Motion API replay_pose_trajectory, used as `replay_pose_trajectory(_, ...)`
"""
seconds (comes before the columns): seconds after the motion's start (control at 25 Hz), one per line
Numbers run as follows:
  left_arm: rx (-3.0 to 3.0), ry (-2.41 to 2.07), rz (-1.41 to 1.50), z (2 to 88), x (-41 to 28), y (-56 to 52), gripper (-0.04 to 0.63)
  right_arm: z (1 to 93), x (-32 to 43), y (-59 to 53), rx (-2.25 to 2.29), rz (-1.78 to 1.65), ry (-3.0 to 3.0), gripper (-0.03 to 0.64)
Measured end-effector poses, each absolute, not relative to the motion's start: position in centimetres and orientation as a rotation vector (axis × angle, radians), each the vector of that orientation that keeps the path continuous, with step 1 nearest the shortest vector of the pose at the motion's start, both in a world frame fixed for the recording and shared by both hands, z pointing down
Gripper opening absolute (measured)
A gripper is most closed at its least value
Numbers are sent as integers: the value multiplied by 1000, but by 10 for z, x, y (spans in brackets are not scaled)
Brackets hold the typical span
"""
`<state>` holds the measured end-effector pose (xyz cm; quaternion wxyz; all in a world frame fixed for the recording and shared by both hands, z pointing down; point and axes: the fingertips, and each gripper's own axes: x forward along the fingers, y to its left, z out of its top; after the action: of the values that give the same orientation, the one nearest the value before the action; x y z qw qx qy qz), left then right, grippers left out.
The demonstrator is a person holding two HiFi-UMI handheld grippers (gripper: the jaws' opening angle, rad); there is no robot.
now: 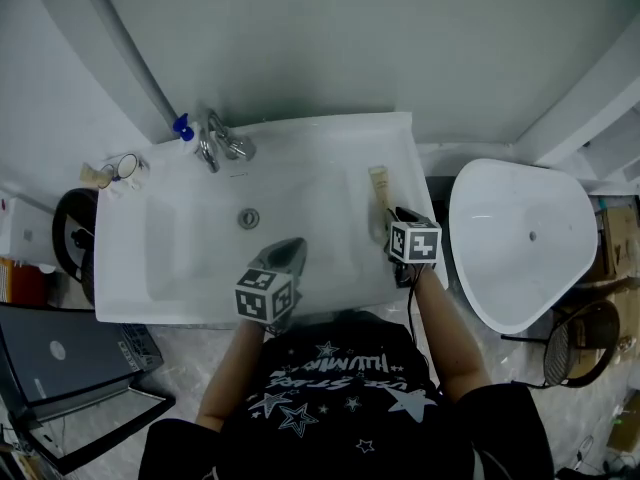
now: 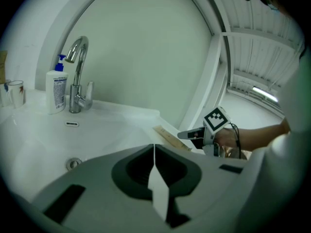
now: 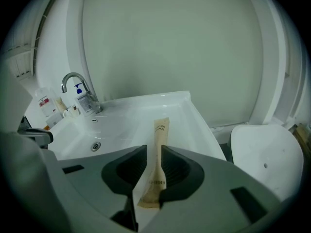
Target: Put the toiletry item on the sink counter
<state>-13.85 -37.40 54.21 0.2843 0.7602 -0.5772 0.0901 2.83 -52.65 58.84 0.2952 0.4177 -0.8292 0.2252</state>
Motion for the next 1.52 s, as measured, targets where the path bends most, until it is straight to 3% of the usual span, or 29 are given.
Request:
replay_pose_trajectory(0.44, 2118, -1464, 269, 538, -148, -343, 21, 555, 24, -477, 1233, 497, -2258, 79)
replay_pose_trajectory(0.72, 2177, -1396, 290, 538, -158, -317, 21, 546, 15, -432, 1316, 517, -2256, 23)
replay_pose_trajectory(1.52, 2226, -1358, 283, 527, -169, -283, 21, 554, 12, -361, 1361, 579, -2266, 20)
